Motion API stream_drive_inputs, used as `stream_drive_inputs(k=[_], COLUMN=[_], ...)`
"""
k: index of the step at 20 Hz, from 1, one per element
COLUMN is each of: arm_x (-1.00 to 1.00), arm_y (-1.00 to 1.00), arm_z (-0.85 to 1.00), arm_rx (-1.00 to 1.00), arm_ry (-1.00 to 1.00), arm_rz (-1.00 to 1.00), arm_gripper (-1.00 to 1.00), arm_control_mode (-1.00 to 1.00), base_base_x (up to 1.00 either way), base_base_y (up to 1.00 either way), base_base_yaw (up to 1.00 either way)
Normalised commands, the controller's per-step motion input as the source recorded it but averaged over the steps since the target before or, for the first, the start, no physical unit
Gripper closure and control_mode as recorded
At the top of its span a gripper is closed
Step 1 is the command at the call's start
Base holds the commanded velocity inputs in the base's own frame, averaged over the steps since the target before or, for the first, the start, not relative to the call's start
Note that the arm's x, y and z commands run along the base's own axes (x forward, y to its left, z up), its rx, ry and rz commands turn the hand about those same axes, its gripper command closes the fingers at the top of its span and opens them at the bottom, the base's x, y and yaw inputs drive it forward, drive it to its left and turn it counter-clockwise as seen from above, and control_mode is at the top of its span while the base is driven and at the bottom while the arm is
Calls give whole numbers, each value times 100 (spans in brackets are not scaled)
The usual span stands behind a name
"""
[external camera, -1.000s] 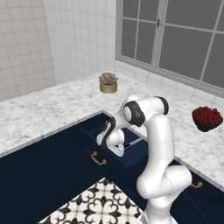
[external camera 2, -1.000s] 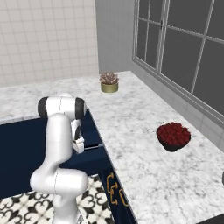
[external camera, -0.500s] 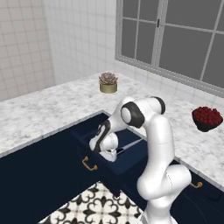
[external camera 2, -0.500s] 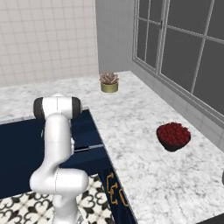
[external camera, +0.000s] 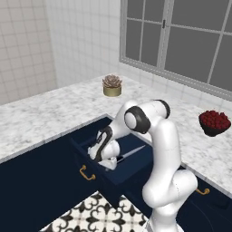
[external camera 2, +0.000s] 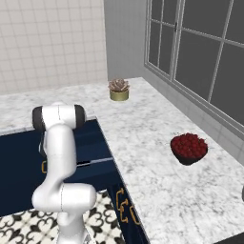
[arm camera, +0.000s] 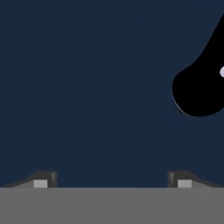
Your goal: Pick up the knife from the drawer and place it on the cutting board. Then place the meat from the plate to the cutting board.
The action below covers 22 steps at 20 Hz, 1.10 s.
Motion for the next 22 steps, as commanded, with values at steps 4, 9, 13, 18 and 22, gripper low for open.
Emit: stream_drive_inputs(k=[4,9,13,18,22], arm_x=[2,11,14,13,26], arm_y=[-33,-33,-28,-21,-21], arm_z=[46,9,-2,0,-5], arm_rx=[0,0,2,0,0], arm_ry=[-15,-3,0,-1,0], arm_rz=[-9,-6,0,0,0], arm_gripper=[-100,-100,-100,-100,-100], arm_control_mode=[-100,-100,-100,-100,-100], base_base_x=[0,0,0,0,0], base_base_y=[0,0,0,0,0], base_base_yaw=[0,0,0,0,0])
